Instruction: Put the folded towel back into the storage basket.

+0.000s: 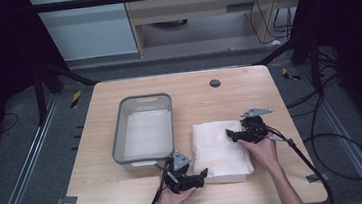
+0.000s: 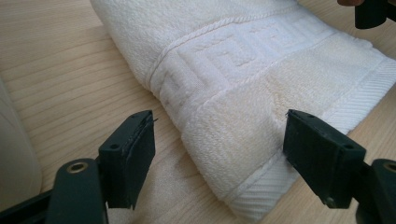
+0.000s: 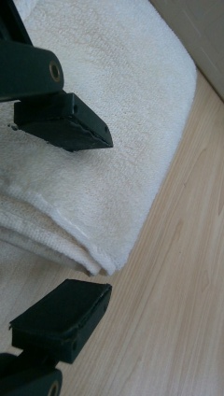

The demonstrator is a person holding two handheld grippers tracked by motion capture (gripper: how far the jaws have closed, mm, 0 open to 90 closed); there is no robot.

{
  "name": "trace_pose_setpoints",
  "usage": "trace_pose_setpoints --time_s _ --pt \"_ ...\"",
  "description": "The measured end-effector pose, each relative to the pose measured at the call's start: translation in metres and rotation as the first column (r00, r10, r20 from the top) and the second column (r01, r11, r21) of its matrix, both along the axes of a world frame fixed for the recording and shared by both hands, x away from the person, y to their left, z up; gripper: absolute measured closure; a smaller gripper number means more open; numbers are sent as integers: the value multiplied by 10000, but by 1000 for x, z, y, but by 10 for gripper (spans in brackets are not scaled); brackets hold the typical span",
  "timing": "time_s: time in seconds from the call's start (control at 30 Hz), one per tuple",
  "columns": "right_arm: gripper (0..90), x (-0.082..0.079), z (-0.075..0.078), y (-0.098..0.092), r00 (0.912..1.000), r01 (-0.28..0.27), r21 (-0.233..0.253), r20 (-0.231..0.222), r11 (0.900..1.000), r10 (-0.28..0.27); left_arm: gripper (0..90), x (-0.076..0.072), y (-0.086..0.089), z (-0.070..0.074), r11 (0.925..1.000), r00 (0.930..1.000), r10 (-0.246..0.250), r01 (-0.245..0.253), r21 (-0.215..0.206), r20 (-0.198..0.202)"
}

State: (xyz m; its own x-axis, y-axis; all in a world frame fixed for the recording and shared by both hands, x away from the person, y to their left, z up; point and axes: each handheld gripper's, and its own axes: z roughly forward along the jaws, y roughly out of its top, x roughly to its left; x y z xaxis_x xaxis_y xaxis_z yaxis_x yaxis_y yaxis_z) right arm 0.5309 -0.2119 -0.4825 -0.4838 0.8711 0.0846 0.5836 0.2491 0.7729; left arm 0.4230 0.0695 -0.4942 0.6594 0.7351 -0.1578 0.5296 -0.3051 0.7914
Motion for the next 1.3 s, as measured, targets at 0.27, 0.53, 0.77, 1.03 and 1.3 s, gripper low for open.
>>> trace_pose_setpoints --time_s 0.27,0.53,0.77,1.03,1.3 --pt "259 1 -6 1 9996 58 13 -283 10000 -58 235 3 -3 -5 9999 9996 -107 108 44 -253" --pt "260 4 -12 -2 9976 141 547 -686 9984 -103 234 6 -7 -7 9996 9986 -242 249 148 -468" --pt "265 7 -16 -4 9928 272 1010 -1185 9945 -151 246 10 -10 -10 9991 9962 -413 418 59 -762" --pt "356 8 -18 -6 9870 253 1580 -1610 9871 5 293 11 -13 -10 9980 9945 -614 624 90 -851" --pt "484 8 -18 -6 9814 208 1988 -1910 9798 179 391 11 -15 -8 9965 9905 -828 837 33 -1101"
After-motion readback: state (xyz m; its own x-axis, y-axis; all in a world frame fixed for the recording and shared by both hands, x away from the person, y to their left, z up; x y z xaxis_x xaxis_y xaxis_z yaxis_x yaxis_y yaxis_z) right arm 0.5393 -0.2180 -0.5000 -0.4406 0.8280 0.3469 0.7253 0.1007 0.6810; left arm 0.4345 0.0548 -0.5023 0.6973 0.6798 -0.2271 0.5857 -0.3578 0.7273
